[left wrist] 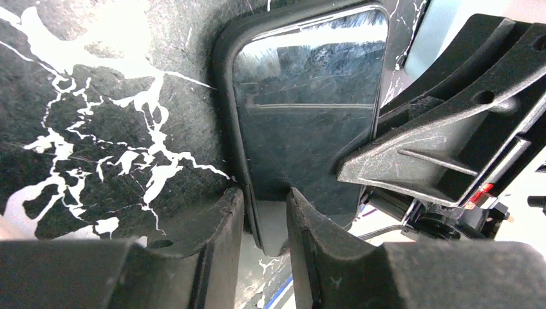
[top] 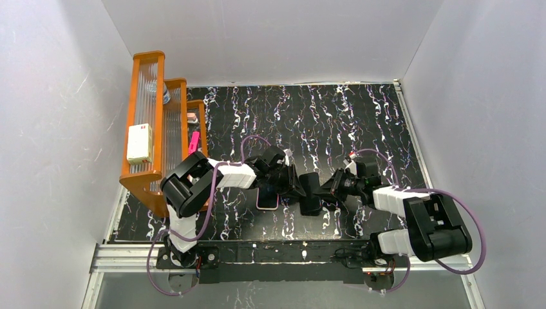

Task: Put the phone into the phone case

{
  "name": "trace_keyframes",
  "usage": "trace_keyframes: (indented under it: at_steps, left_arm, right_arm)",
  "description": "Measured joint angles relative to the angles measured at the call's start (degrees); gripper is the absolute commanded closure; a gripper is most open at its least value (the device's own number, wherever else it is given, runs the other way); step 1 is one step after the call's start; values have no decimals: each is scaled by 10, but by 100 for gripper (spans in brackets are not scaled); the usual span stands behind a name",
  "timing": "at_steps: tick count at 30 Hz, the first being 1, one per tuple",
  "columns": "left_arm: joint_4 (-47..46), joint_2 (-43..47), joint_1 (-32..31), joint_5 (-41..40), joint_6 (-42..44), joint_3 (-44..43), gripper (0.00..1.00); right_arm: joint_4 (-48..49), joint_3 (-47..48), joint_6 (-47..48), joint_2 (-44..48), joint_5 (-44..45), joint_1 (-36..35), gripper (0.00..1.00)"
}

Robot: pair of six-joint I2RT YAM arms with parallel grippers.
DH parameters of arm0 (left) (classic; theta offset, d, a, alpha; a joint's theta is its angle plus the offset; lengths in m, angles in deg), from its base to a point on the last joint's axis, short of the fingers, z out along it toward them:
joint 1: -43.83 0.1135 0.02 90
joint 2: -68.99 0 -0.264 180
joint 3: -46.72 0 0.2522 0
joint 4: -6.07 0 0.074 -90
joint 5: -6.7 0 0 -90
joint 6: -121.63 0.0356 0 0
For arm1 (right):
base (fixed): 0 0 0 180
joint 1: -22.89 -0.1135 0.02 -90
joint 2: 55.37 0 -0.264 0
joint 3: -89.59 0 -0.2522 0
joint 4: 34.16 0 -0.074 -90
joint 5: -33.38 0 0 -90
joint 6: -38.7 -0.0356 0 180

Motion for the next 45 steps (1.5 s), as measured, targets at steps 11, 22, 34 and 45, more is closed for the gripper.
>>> trace_keyframes:
  at_steps: [11, 22, 34, 45]
  left_arm:
    - [92, 62, 6, 8, 32, -46, 28]
    - [-31, 223, 53, 80, -64, 9, 35]
    - [-119, 225, 52, 112, -145, 65, 48]
    - [-184, 218, 36, 103, -234, 96, 100]
  right_arm:
    - [-50, 26, -22, 111, -7, 25, 99]
    - [126, -30, -280, 244, -52, 56, 99]
    - [206, -75, -407, 270, -41, 57, 99]
    - [235, -99, -427, 264, -31, 60, 95]
